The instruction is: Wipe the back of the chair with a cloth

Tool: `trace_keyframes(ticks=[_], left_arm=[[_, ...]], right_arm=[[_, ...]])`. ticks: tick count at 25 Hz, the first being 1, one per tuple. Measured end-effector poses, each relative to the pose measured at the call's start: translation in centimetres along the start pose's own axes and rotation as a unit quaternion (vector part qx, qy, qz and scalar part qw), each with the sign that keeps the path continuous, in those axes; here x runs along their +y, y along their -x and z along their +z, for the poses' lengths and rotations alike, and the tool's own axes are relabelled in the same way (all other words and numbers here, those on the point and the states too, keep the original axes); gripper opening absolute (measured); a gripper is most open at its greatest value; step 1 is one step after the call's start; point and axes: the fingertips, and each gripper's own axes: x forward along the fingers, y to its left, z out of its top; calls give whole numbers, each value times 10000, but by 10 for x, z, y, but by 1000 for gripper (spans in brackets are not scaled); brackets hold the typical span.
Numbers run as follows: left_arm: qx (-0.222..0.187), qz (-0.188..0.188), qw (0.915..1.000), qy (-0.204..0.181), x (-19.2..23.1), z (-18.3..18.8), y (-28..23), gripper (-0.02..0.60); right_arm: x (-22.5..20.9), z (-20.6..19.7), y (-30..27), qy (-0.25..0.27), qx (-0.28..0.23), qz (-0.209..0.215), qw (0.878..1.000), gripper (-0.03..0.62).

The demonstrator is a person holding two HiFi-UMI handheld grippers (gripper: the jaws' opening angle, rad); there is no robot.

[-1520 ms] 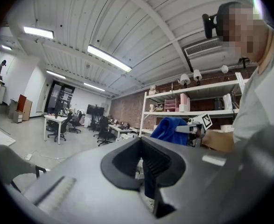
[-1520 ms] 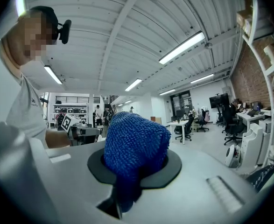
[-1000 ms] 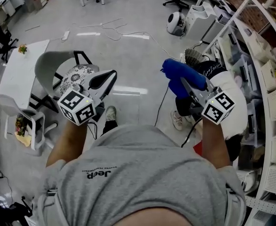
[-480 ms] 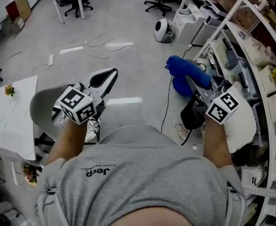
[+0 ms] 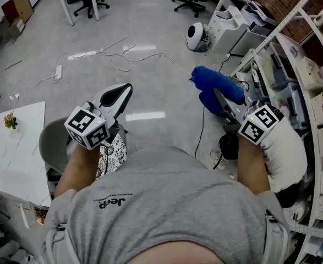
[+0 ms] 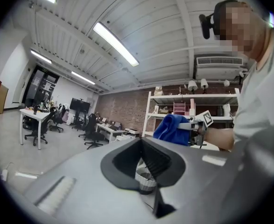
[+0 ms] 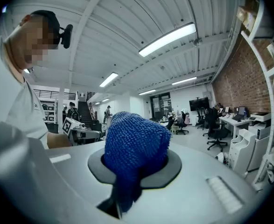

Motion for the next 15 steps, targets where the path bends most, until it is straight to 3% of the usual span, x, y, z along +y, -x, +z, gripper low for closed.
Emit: trace_keyframes(ticks=[6, 15], left_arm=[[120, 245, 9995, 151, 34, -5, -44, 58], [135, 902, 9958, -11, 57, -10, -149, 58]], right_arm=[[-51, -9, -35, -144, 84, 184, 9997, 60], [-181, -1, -72, -117, -27, 900, 9959, 60]])
